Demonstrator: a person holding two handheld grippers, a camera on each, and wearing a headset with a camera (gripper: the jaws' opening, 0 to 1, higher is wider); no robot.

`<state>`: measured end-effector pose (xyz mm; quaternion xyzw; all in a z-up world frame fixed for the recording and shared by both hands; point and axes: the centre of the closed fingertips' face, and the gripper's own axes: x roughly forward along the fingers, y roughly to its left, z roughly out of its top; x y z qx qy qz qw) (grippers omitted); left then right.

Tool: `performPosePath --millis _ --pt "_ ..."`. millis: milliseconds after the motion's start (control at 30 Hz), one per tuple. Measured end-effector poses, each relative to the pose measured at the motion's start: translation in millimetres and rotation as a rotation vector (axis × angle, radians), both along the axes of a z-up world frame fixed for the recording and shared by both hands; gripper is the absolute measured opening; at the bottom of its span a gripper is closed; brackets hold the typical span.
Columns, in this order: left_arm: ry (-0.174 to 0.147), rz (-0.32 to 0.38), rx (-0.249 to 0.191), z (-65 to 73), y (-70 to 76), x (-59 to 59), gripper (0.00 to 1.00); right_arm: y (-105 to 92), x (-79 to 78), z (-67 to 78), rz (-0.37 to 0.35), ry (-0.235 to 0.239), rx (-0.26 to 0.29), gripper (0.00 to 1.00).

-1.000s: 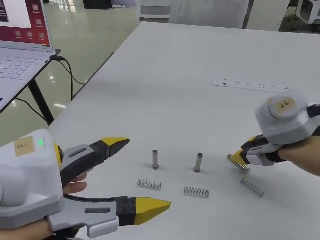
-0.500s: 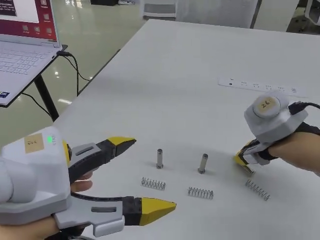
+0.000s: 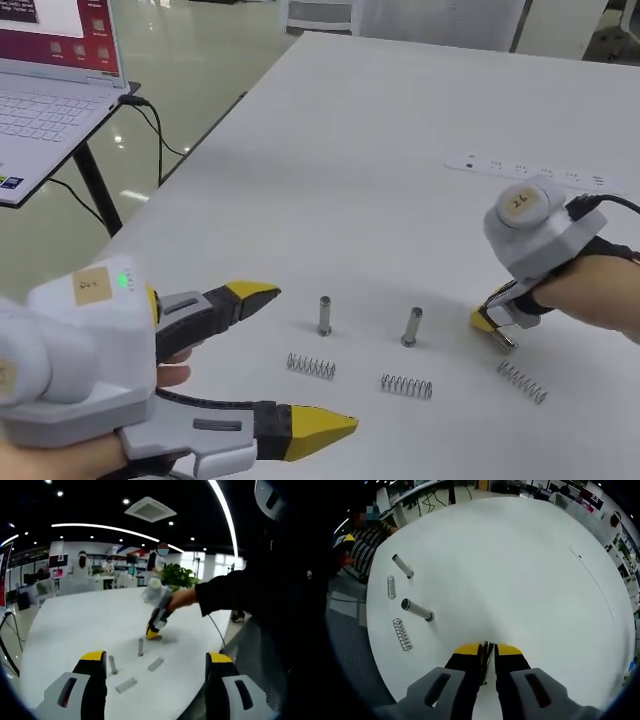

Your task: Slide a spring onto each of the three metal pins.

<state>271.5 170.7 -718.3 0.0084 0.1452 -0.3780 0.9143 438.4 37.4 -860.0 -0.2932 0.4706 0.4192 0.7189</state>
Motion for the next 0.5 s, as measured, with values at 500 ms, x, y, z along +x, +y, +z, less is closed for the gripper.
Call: performPosePath --millis 500 --pt "0.009 -0.027 0.006 -2.4 -4.2 -2.1 0.77 -8.0 -2.9 14.6 -0.069 0.002 0.053 0.05"
